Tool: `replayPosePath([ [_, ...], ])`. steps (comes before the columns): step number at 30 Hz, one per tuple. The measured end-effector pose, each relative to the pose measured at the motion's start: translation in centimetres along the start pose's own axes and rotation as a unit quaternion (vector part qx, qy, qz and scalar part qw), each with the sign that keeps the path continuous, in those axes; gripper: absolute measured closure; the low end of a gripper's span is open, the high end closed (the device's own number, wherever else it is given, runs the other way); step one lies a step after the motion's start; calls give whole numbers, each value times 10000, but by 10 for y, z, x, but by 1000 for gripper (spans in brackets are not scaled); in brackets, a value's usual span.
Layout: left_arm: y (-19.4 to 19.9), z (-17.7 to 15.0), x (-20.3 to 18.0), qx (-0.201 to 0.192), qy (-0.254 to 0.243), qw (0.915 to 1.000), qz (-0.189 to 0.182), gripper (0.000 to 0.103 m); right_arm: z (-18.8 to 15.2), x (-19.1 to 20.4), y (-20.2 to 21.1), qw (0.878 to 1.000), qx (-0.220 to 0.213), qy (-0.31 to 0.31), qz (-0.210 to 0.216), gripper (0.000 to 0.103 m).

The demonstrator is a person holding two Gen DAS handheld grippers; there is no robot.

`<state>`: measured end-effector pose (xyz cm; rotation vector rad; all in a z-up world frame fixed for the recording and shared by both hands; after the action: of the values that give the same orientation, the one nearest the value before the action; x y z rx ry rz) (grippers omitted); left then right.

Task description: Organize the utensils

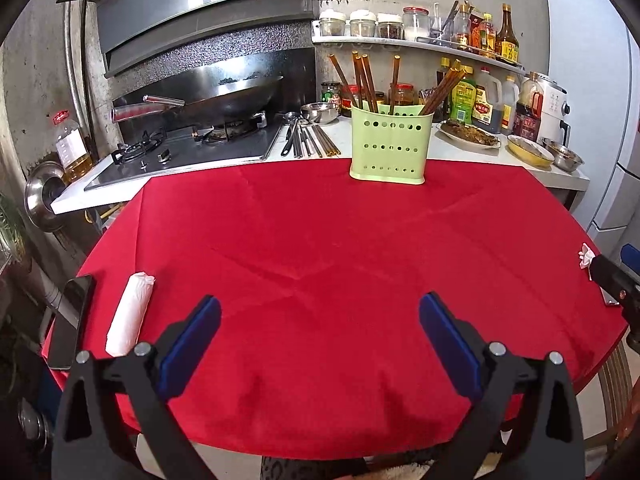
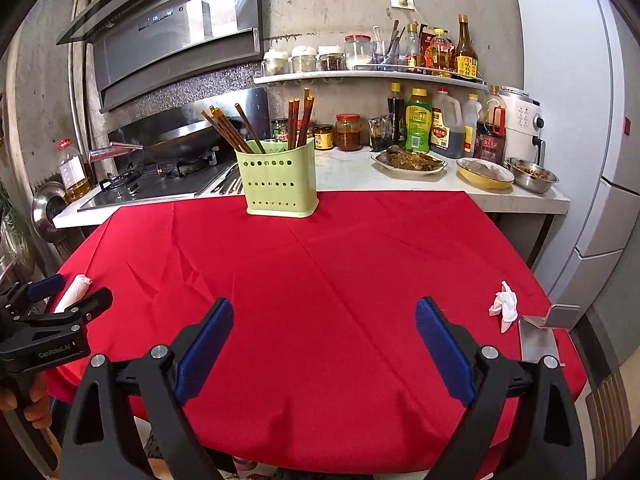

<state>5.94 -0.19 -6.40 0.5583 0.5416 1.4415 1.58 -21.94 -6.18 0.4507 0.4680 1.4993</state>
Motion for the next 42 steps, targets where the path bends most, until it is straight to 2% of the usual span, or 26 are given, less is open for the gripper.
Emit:
replayPosePath([
  [42,-6,5,5,6,48,10000,50,6,-1,0,-6,10000,58,40,-41,11],
])
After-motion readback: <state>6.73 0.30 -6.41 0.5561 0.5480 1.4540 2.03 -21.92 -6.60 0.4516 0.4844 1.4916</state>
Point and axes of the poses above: each gripper's, at about its wrist camera, not at the fingertips, and y roughly against the way its jaws point, x to its left, z to its top, the point moved 7 cm from there along -y, roughly the way its jaws point, and after that the axes turned 6 degrees about y, right-handed, at the moved point
